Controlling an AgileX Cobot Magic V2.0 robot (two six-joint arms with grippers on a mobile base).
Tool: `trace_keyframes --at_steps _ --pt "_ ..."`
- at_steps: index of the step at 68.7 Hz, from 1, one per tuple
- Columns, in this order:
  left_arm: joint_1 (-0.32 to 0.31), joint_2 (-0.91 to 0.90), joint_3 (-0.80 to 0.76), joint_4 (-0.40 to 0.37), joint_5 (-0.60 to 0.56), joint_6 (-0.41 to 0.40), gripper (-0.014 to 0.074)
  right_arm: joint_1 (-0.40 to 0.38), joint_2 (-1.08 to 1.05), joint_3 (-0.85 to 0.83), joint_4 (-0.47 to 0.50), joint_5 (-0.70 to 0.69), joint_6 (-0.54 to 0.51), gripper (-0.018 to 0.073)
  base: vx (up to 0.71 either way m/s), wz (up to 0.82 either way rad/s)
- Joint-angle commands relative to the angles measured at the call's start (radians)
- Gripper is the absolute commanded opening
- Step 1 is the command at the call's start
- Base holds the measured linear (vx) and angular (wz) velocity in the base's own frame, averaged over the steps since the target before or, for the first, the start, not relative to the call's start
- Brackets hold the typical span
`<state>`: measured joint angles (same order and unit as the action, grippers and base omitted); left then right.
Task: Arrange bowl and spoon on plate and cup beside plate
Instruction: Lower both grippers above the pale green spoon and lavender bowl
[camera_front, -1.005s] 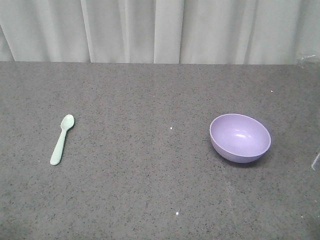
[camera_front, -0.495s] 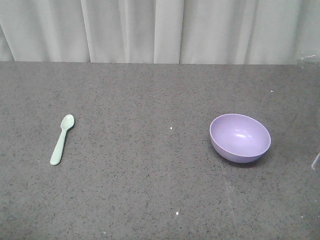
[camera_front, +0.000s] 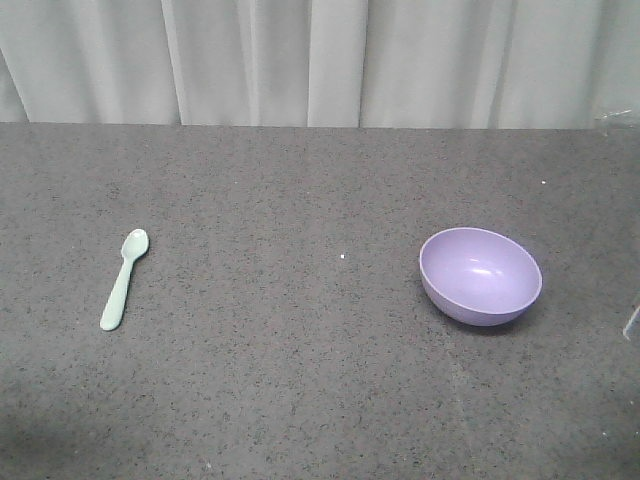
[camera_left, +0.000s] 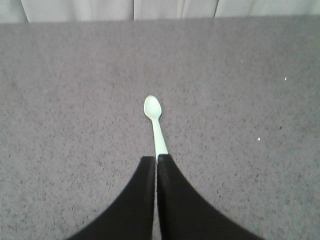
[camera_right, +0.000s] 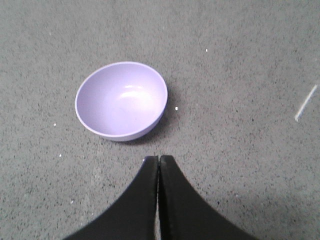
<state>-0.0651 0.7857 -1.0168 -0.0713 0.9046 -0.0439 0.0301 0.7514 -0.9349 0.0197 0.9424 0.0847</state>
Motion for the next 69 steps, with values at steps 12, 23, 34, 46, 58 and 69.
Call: trace_keyframes --at_steps 12,23,34,46,58,69 --pt "0.001 0.11 -0.081 -0.012 0.042 -0.013 -0.0006 -0.009 0.109 -0.131 0.001 0.093 -0.009 -0.0006 0.0 0.0" --pt "0.001 0.113 -0.081 -0.012 0.043 -0.013 -0.0006 -0.009 0.114 -0.129 0.001 0.099 -0.009 -0.0006 0.0 0.0" --pt "0.001 0.113 -0.081 -0.012 0.043 -0.013 -0.0006 -0.009 0.114 -0.129 0.002 0.099 -0.009 -0.0006 0.0 0.0" --pt "0.001 0.113 -0.081 -0.012 0.055 -0.013 -0.0006 -0.009 0.114 -0.129 0.002 0.098 -0.009 -0.0004 0.0 0.0" --pt "0.001 0.113 -0.081 -0.012 0.055 -0.013 0.0005 -0.009 0.114 -0.129 -0.001 0.098 -0.01 0.0027 0.0 0.0" --pt "0.001 0.113 -0.081 -0.012 0.055 -0.013 0.0069 -0.009 0.114 -0.129 -0.001 0.097 -0.015 0.0127 0.0 0.0"
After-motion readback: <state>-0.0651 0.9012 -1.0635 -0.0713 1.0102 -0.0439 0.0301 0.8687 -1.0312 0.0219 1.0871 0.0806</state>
